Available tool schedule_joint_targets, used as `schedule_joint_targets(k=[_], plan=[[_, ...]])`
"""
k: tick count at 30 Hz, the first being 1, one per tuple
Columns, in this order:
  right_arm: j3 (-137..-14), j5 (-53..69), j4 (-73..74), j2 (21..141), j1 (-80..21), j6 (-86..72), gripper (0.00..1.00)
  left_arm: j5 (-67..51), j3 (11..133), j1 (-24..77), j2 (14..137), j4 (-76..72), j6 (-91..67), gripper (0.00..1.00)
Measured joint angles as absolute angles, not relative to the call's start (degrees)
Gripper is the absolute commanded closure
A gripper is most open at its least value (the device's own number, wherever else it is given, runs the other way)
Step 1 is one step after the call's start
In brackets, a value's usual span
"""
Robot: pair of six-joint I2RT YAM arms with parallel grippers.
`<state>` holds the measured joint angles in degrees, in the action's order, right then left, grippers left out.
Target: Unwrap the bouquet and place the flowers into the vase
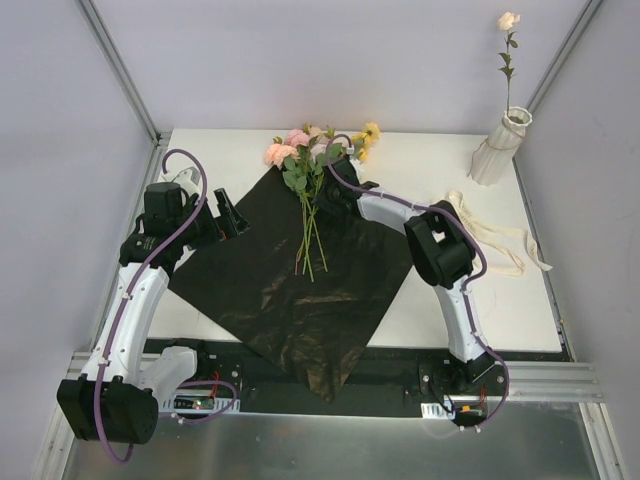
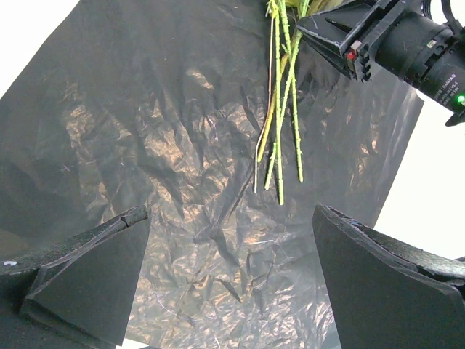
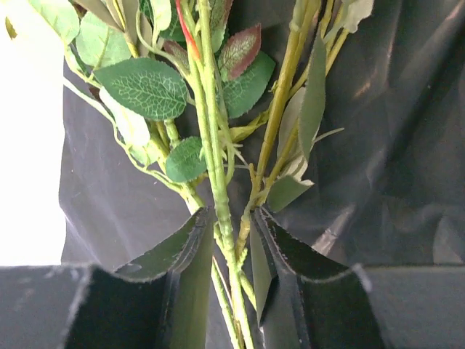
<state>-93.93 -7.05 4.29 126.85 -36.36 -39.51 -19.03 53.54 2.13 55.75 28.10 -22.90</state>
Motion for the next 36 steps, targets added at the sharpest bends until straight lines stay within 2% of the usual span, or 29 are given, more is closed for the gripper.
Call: schedule_joint_targets(k=[12,31,36], plan=[[-100.9,-10.1,9.6,130.7,-36.7,-37.3,0.75,-19.0,53.5,2.1,55.6,28.1,-22.9,0.01],[-103.0,-11.6,11.4,132.0,-37.0,-37.1,0.73,-19.0,53.5,2.1,55.2,28.1,-22.9,0.01],[-103.0,-11.6,11.4,132.2,-37.0,-37.0,0.84,-19.0,53.5,2.1,55.2,28.1,-22.9,0.01]])
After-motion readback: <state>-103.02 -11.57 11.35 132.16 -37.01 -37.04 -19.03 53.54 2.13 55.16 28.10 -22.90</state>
